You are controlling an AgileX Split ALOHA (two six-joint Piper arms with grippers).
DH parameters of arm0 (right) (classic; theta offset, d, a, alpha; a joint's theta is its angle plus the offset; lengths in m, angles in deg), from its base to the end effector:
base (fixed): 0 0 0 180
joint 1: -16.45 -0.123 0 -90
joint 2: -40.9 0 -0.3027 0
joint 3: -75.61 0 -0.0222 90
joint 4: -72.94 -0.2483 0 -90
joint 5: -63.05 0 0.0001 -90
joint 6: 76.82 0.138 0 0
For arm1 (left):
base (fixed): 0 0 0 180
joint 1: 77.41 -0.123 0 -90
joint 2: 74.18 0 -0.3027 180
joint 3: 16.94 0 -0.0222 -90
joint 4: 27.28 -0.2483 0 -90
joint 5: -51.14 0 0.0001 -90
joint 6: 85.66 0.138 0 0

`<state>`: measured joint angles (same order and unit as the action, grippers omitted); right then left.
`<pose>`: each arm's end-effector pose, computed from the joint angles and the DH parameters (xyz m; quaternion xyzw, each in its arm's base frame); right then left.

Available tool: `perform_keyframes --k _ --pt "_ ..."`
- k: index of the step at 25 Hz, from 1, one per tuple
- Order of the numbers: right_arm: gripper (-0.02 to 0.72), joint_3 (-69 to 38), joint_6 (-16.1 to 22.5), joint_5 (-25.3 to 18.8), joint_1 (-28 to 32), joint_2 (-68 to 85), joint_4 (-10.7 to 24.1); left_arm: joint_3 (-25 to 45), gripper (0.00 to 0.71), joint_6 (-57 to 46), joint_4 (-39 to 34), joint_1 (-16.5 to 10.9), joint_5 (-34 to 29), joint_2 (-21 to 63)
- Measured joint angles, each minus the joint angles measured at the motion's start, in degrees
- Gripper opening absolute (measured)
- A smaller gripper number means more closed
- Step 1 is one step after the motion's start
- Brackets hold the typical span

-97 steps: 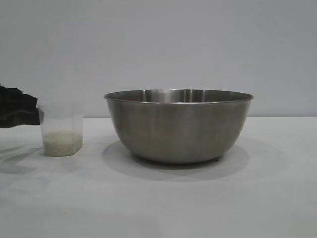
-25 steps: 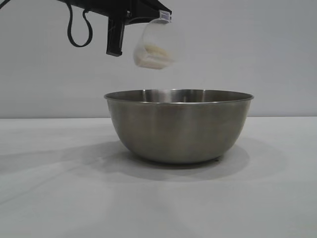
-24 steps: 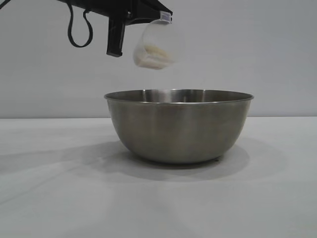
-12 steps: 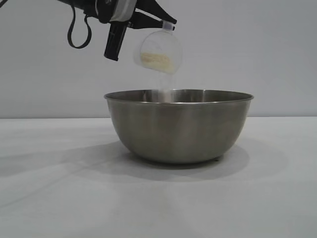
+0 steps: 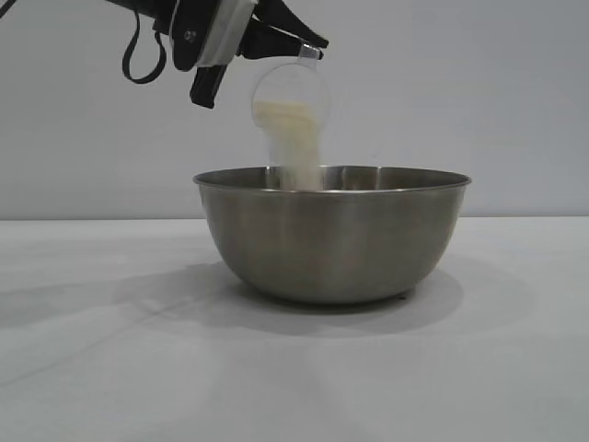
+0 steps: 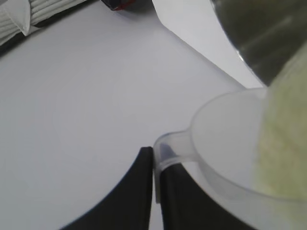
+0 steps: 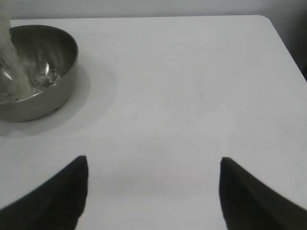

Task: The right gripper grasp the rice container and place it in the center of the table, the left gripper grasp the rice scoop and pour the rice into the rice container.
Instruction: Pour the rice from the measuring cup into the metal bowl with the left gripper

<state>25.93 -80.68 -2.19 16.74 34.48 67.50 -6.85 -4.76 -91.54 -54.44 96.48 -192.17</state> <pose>0.0105 0.0118 0.2424 -0.0309 0.8703 0.0296 0.4907 0.3834 -0.2585 0.2283 0.7680 -0.0730 0.3345 0.5412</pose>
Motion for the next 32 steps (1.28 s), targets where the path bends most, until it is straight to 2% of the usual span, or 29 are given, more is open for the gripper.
perform_keyframes --k 18,25,26,31,32 --pt "0.525 0.0 0.0 0.0 0.0 0.0 0.0 0.0 0.000 24.8 -0.7 0.9 1.4 0.0" --pt "0.525 0.0 0.0 0.0 0.0 0.0 0.0 0.0 0.000 26.3 -1.3 0.9 1.5 0.0" --pt "0.479 0.0 0.0 0.0 0.0 0.0 0.0 0.0 0.000 26.3 -1.3 0.9 1.5 0.0" --pt "0.477 0.0 0.0 0.0 0.0 0.0 0.0 0.0 0.000 26.3 -1.4 0.9 1.8 0.0" --pt "0.435 0.0 0.0 0.0 0.0 0.0 0.0 0.0 0.000 25.5 -1.5 0.9 1.8 0.0"
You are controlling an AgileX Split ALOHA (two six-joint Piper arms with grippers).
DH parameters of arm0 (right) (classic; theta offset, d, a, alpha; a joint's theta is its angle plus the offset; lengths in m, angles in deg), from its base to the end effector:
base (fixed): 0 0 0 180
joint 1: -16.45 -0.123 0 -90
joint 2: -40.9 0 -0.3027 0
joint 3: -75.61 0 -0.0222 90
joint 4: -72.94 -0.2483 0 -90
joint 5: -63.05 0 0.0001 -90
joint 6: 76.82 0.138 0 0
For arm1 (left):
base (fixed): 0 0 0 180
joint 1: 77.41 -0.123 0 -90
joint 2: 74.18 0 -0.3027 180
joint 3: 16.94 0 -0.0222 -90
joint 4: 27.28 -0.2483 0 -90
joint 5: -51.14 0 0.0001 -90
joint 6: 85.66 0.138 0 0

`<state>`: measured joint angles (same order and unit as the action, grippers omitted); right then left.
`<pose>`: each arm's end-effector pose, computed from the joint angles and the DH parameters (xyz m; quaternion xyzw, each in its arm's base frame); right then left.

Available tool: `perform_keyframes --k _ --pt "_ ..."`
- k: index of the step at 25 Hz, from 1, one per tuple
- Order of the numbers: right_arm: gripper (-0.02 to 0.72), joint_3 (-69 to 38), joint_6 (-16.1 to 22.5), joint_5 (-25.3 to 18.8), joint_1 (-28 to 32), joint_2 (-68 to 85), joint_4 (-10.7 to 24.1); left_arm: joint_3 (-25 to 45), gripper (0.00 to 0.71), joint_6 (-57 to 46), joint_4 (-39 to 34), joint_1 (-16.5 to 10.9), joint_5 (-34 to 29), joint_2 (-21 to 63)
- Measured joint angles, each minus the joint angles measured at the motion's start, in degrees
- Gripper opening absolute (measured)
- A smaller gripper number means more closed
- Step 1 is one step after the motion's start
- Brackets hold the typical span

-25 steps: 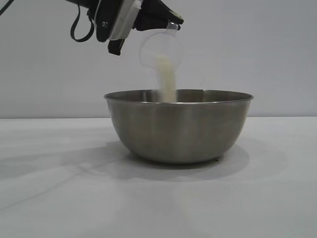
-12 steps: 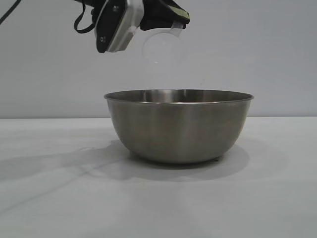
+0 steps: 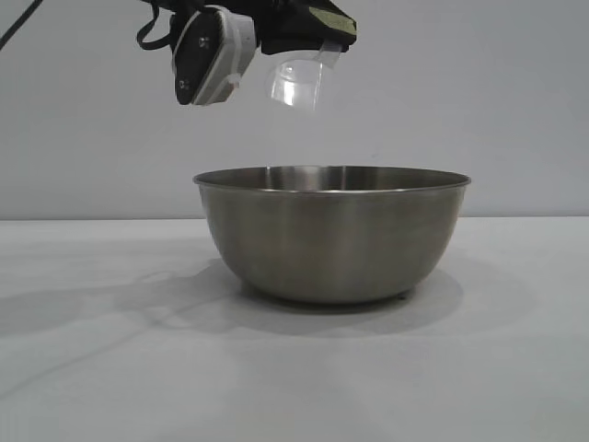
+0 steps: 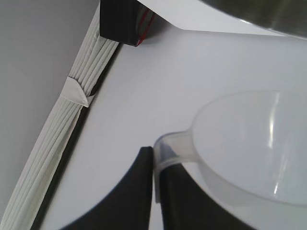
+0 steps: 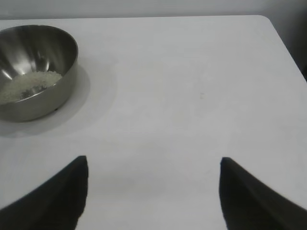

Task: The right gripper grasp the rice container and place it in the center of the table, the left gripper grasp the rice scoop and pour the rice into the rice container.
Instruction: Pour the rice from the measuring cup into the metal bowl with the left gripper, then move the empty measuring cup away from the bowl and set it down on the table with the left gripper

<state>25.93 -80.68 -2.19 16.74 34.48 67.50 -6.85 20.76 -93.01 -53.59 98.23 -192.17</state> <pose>0.0105 0.0118 0.2424 -0.0309 0.8703 0.0296 0.4907 0.3752 -0.2663 0.2293 0.7229 -0.2624 0.4388 0.4648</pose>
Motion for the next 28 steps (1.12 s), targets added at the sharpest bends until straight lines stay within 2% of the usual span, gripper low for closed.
perform_keyframes --k 5,10,12,17,22,28 --pt "0.450 0.0 0.0 0.0 0.0 0.0 0.0 0.0 0.000 -6.2 -0.3 0.0 0.3 0.0" --pt "0.450 0.0 0.0 0.0 0.0 0.0 0.0 0.0 0.000 -25.6 3.0 0.0 2.8 0.0" --pt "0.450 0.0 0.0 0.0 0.0 0.0 0.0 0.0 0.000 -34.2 6.7 0.0 3.5 0.0" --pt "0.450 0.0 0.0 0.0 0.0 0.0 0.0 0.0 0.000 -55.1 19.5 0.0 10.6 0.0" --pt "0.450 0.0 0.0 0.0 0.0 0.0 0.0 0.1 0.000 -71.5 35.5 0.0 12.5 0.0" --pt "0.450 0.0 0.0 0.0 0.0 0.0 0.0 4.8 0.000 -79.0 60.4 0.0 12.9 0.0"
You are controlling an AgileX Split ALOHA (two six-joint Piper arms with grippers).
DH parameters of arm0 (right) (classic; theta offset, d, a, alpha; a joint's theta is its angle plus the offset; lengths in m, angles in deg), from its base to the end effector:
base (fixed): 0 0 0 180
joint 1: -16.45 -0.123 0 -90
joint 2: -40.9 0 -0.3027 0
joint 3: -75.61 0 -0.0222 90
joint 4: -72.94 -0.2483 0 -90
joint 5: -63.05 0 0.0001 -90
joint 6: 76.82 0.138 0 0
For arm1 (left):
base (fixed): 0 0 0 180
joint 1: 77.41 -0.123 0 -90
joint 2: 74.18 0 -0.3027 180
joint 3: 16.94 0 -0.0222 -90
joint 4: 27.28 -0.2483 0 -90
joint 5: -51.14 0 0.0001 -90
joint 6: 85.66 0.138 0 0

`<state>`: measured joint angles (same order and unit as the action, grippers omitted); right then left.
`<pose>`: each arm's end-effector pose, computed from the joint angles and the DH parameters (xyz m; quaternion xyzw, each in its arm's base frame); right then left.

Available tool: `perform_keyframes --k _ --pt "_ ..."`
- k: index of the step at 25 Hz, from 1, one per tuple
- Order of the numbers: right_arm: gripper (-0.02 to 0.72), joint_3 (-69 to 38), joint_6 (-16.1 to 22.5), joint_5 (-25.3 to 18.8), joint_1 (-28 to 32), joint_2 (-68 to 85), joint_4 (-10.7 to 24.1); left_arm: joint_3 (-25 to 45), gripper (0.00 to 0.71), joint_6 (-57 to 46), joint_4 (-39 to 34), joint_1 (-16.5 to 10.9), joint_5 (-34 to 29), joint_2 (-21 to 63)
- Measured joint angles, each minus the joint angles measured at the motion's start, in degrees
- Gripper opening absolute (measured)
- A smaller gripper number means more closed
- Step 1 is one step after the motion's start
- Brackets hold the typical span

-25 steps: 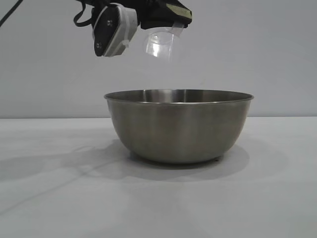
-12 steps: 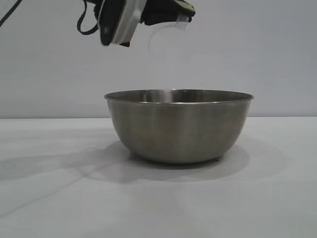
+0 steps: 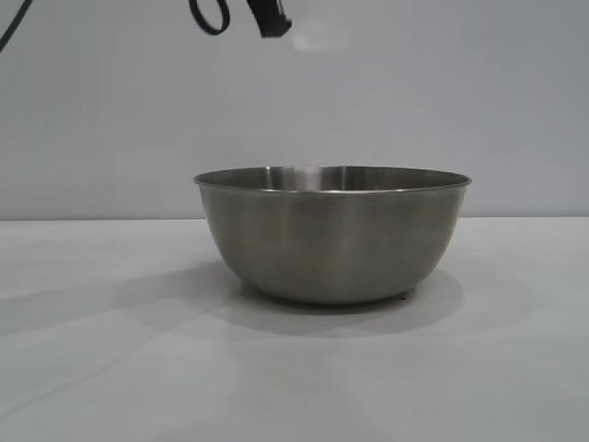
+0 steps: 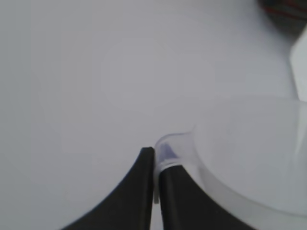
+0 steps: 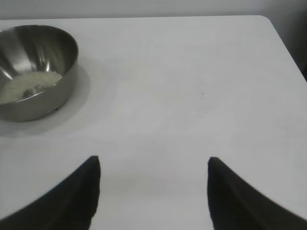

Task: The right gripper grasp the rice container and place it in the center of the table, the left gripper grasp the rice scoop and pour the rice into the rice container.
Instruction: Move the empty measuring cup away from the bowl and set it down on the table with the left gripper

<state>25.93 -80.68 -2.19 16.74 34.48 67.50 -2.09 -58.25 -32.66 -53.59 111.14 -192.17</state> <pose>0.0105 0.0118 0.2424 -0.0309 0.8703 0.0296 0.4907 0.4261 -0.2004 0.2780 0.2984 0.5146 0.0199 0.8036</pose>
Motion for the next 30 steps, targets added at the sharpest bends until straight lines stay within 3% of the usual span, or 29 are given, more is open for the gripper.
perform_keyframes --k 5,10,18,30 --pt "0.425 0.0 0.0 0.0 0.0 0.0 0.0 7.6 0.000 -1.3 17.9 0.0 3.6 0.0" --pt "0.425 0.0 0.0 0.0 0.0 0.0 0.0 16.0 0.000 -3.4 26.7 0.0 4.8 0.0" --pt "0.425 0.0 0.0 0.0 0.0 0.0 0.0 25.5 0.000 -10.9 32.9 0.0 4.9 0.0" --pt "0.425 0.0 0.0 0.0 0.0 0.0 0.0 26.6 0.000 -16.0 33.9 0.0 5.1 -5.9"
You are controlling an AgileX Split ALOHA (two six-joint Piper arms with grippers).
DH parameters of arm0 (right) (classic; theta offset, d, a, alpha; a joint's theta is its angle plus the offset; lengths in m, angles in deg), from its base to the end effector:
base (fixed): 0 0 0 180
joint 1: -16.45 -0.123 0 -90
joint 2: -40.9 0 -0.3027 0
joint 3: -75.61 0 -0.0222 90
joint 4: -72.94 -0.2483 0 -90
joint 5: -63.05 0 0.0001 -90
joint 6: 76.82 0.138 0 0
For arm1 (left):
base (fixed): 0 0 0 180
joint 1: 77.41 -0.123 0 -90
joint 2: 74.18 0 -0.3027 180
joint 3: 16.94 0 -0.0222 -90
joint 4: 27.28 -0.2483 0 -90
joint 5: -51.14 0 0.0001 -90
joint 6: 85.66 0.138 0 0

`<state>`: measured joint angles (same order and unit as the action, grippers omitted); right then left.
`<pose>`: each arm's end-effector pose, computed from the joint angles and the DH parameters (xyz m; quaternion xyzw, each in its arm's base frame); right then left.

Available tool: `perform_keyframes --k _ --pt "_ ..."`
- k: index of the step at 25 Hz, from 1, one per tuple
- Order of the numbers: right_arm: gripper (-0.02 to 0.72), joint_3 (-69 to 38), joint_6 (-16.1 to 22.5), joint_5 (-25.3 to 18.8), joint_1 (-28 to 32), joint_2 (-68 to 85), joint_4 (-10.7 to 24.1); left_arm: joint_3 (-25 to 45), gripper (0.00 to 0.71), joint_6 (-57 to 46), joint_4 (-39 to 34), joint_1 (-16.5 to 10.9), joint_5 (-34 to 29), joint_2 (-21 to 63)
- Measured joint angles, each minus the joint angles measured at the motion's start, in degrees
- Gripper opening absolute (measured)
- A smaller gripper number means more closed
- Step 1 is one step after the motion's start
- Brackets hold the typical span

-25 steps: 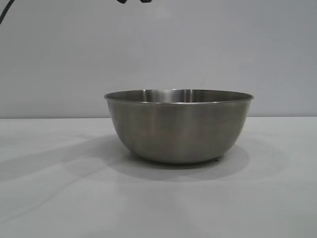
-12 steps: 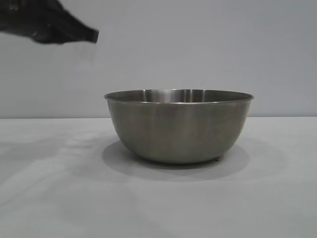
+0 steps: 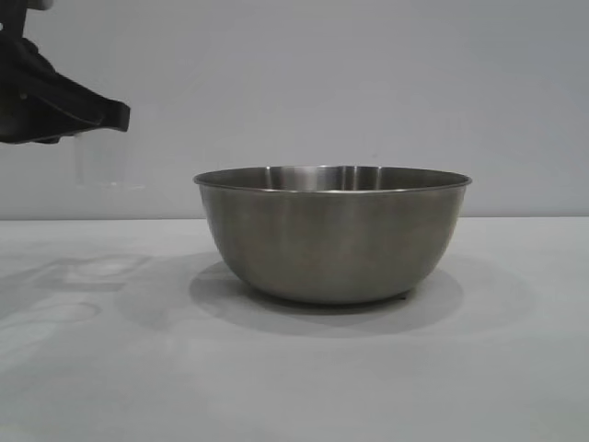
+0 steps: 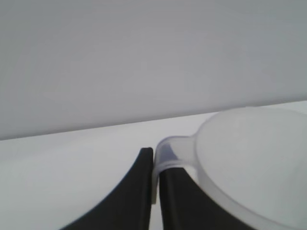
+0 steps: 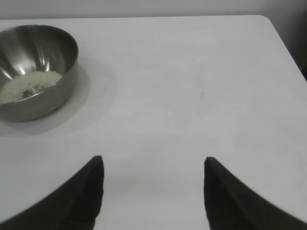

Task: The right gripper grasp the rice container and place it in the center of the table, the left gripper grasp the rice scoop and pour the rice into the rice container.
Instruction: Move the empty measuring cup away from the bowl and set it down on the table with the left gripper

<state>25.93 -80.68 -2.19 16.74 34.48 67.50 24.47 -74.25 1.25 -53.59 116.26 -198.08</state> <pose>0.0105 0.0118 0.2424 -0.0309 0.8703 0.0296 0.4907 0.3666 -0.0965 0.1113 0.0125 0.7761 0.0372 0.6294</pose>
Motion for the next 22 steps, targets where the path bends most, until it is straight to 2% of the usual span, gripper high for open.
perform_keyframes --k 8,17,22 --pt "0.425 0.0 0.0 0.0 0.0 0.0 0.0 0.0 0.000 -0.8 -2.1 0.0 0.0 -3.6" --pt "0.425 0.0 0.0 0.0 0.0 0.0 0.0 0.0 0.000 -0.8 -2.5 0.0 0.0 -4.1" --pt "0.425 0.0 0.0 0.0 0.0 0.0 0.0 0.1 0.244 1.1 -2.5 0.0 0.0 -4.1"
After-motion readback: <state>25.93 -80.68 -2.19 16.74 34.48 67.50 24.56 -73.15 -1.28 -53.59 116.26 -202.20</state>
